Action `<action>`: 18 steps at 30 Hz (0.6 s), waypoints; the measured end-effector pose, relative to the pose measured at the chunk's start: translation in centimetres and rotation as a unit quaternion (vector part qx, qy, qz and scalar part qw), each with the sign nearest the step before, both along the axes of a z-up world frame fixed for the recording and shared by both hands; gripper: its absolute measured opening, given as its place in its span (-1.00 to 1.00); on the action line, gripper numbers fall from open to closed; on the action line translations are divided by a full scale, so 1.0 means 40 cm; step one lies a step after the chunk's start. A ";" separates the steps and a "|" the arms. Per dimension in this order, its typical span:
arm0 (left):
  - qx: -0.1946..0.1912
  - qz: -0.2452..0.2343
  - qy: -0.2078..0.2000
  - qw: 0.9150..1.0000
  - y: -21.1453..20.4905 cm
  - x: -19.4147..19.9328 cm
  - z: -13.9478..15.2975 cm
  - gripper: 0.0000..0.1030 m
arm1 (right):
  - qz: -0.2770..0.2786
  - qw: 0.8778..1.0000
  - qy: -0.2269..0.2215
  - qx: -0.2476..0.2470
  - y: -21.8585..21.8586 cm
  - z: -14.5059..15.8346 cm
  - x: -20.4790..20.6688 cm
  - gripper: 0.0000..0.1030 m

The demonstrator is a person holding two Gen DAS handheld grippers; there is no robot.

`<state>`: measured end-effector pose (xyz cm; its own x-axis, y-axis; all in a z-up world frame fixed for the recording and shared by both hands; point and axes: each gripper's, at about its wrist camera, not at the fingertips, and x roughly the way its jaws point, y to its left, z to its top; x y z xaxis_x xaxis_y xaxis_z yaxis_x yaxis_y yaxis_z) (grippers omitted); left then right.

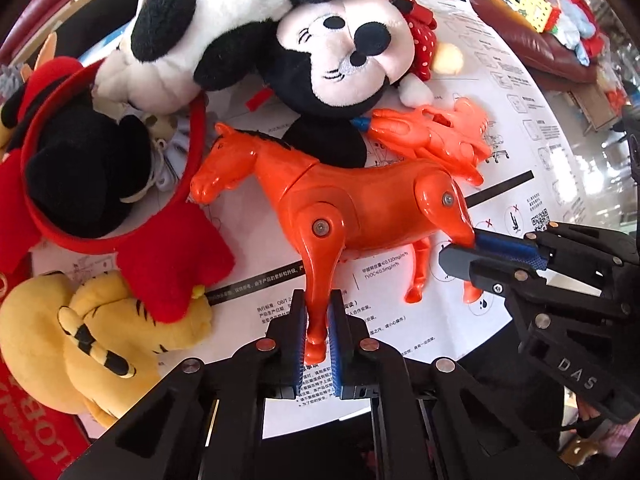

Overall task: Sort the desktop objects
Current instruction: 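Lift the orange horse off the sheet with the left tool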

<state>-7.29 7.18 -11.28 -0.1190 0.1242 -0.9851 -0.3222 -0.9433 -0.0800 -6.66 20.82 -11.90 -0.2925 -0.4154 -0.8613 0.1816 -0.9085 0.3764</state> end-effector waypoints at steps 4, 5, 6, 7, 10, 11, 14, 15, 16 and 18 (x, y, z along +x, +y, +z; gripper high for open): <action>0.000 0.002 -0.005 1.000 0.000 -0.006 -0.004 -0.83 | 0.004 1.000 -0.001 0.007 -0.011 0.001 -0.012 -0.68; -0.001 0.004 -0.007 1.000 0.001 -0.007 -0.006 -0.83 | 0.006 1.000 -0.002 0.008 -0.015 0.001 -0.015 -0.68; -0.001 0.007 -0.010 1.000 0.000 -0.008 -0.009 -0.83 | 0.007 1.000 -0.004 0.009 -0.018 0.000 -0.019 -0.68; -0.001 0.009 -0.014 1.000 -0.002 -0.010 -0.013 -0.83 | 0.008 1.000 -0.006 0.008 -0.022 -0.003 -0.022 -0.67; -0.001 0.010 -0.018 1.000 -0.002 -0.012 -0.020 -0.83 | 0.006 1.000 -0.015 0.007 -0.029 -0.016 -0.028 -0.69; -0.003 0.007 -0.014 1.000 0.000 -0.010 -0.019 -0.83 | 0.004 1.000 -0.015 0.008 -0.031 -0.017 -0.029 -0.71; -0.011 0.000 0.001 1.000 0.006 -0.005 -0.015 -0.83 | 0.000 1.000 -0.014 0.010 -0.037 -0.022 -0.029 -0.72; -0.016 -0.002 0.007 1.000 0.009 -0.004 -0.015 -0.83 | -0.001 1.000 -0.013 0.011 -0.039 -0.023 -0.030 -0.73; -0.019 -0.004 0.011 1.000 0.011 -0.002 -0.015 -0.83 | 0.000 1.000 -0.012 0.014 -0.042 -0.021 -0.030 -0.73; -0.024 -0.010 0.019 0.999 0.015 0.003 -0.013 -0.83 | 0.002 1.000 -0.009 0.020 -0.048 -0.018 -0.030 -0.73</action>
